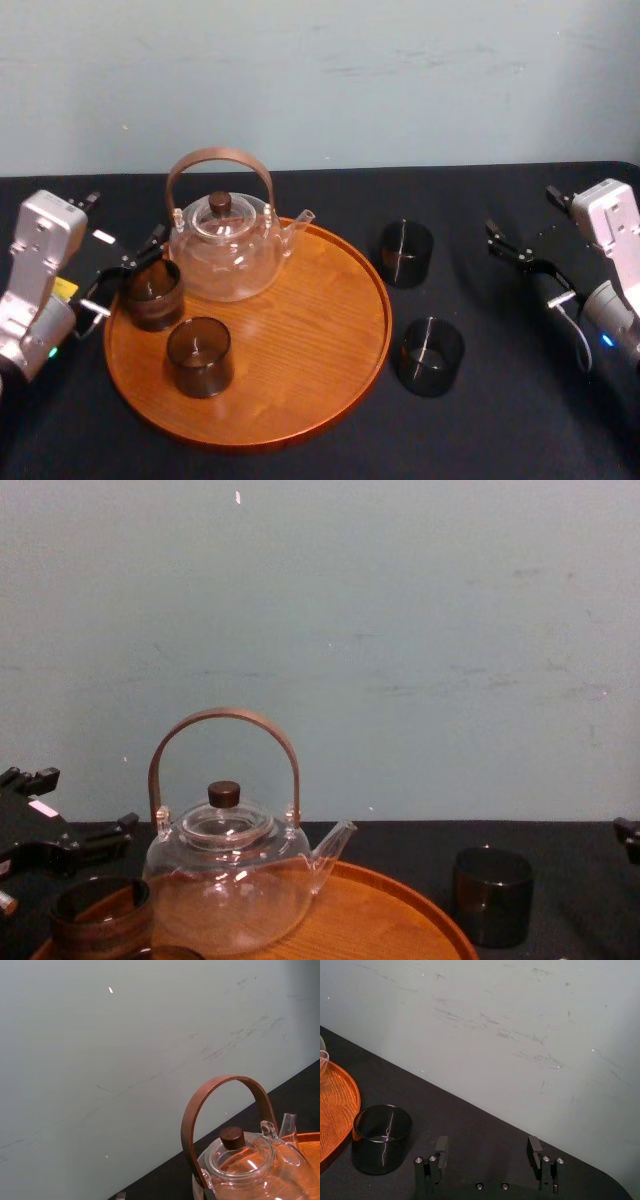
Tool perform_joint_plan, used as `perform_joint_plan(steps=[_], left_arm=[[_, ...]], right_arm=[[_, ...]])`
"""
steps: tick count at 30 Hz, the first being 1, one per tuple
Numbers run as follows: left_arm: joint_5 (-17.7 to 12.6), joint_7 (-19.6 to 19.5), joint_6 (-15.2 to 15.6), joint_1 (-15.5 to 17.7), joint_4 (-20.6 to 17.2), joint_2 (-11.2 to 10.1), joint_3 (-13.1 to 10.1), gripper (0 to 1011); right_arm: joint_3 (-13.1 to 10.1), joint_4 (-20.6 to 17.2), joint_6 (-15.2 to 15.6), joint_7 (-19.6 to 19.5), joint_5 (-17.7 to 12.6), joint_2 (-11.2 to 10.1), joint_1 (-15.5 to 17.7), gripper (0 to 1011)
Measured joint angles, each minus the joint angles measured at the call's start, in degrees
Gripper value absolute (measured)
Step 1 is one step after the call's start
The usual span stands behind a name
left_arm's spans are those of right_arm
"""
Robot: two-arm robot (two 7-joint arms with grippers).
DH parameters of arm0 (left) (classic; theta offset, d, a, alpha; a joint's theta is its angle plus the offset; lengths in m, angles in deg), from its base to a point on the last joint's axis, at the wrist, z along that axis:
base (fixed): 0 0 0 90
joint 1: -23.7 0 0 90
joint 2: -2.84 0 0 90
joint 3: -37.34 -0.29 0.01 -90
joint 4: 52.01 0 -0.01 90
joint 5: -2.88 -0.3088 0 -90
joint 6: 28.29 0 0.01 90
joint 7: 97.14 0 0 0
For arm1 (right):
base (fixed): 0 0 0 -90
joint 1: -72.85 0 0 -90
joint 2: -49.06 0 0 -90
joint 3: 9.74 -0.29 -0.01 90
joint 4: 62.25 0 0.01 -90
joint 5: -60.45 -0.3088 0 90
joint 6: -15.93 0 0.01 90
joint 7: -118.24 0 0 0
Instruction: Pick up the glass from the table and place it on the tray.
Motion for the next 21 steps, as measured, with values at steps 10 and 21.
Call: perform_joint_plan(steps=[10, 21], left_arm=[[0.0, 0.0, 0.0, 0.0, 0.0, 0.0, 0.0, 1001], [0.0, 0.0, 0.0, 0.0, 0.0, 0.0, 0.0, 1001]], right_arm=[[0.0, 0.0, 0.0, 0.0, 0.0, 0.0, 0.0, 1002], [0.0, 0.0, 0.0, 0.0, 0.0, 0.0, 0.0, 1002]])
